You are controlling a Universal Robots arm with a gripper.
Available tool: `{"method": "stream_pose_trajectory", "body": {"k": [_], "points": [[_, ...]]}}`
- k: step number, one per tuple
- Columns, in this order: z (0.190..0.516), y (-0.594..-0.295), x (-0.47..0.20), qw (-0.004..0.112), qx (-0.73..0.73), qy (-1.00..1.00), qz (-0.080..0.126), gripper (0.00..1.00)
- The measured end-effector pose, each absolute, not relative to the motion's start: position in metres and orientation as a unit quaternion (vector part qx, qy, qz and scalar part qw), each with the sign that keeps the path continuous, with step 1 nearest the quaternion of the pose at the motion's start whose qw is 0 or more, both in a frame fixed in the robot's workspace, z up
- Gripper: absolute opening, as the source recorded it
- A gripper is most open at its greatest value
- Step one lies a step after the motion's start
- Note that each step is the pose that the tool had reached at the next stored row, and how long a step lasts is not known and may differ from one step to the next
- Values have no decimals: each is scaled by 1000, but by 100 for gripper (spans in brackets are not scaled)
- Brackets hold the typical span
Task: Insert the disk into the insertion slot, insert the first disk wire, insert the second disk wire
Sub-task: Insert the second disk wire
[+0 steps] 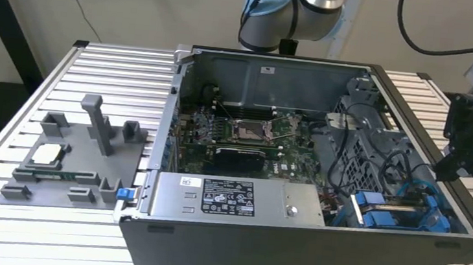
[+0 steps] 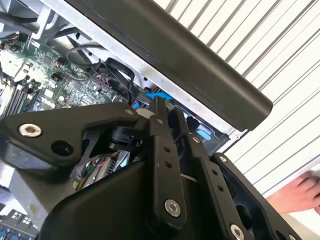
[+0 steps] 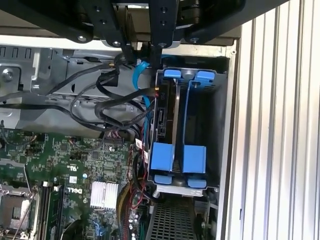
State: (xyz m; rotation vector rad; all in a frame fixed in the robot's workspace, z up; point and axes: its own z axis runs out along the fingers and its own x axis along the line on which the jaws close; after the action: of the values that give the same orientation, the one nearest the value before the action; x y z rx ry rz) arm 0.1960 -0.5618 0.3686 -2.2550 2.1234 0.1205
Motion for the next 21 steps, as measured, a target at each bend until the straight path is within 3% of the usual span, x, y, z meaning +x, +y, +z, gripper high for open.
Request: {"method": "stream_pose_trajectory", "body": {"k": [21], "points": [[381, -562, 190, 25, -727, 685, 35, 0]]}}
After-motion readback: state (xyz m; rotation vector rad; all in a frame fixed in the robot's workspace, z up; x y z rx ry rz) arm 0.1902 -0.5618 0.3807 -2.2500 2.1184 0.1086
